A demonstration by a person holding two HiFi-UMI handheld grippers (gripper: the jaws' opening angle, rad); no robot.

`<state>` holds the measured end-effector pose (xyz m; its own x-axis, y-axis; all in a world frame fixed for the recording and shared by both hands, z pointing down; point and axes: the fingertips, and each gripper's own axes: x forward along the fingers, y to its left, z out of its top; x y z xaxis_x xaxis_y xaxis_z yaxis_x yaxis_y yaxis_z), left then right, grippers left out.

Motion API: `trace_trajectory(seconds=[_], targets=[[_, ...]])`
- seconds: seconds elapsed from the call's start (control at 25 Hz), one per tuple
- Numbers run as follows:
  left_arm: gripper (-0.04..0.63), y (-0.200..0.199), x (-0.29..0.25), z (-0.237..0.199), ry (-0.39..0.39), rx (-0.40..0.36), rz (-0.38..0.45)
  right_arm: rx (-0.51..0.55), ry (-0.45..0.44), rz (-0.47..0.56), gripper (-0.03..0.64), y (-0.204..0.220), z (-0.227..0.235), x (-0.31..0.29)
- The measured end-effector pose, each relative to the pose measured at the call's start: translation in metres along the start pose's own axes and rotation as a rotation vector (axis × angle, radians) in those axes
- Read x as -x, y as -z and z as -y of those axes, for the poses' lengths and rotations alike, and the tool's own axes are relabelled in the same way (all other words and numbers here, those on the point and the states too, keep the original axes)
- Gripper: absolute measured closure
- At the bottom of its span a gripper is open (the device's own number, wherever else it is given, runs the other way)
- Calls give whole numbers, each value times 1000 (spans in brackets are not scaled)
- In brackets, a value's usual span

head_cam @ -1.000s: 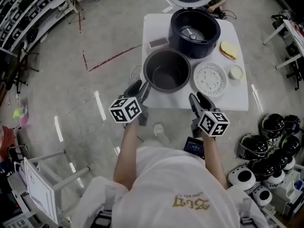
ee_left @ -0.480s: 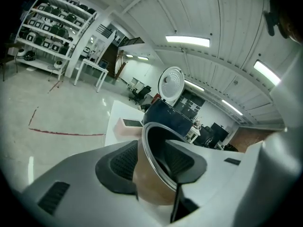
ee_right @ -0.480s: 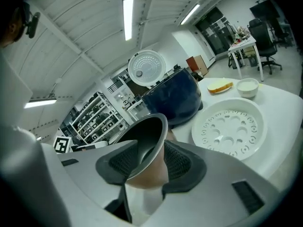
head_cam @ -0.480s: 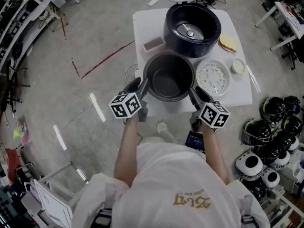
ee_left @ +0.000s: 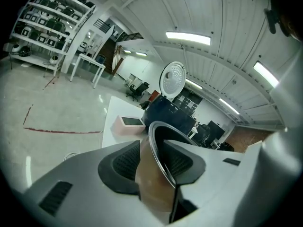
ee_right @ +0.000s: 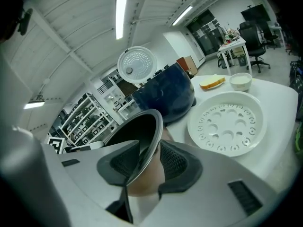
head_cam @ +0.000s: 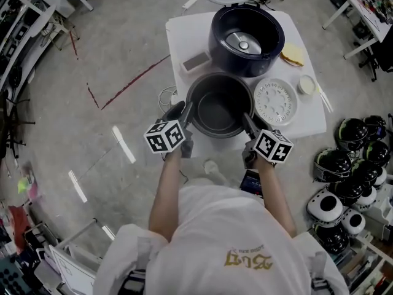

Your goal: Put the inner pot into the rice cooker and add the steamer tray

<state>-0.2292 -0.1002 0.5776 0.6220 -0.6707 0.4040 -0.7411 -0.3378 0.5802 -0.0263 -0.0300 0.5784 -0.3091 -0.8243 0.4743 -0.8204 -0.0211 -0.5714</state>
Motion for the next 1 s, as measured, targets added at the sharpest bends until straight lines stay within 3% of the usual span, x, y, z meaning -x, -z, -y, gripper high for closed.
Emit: trace_trajectory(seconds=[0.12,0.28,0.6,1.0], targets=[[434,4,-8,5,10,1,-8,-7,3,-3,473,0,7,1],[495,8,-14,15,34,-4,-33,-21,-1,-9,488,0,14,2],[503,9,-7,15,30,23,-43,-39,-13,-27,500,-4,8,7],[506,-10,17,37,84,26,38,-62,-79,9,508,-11,-9,33]])
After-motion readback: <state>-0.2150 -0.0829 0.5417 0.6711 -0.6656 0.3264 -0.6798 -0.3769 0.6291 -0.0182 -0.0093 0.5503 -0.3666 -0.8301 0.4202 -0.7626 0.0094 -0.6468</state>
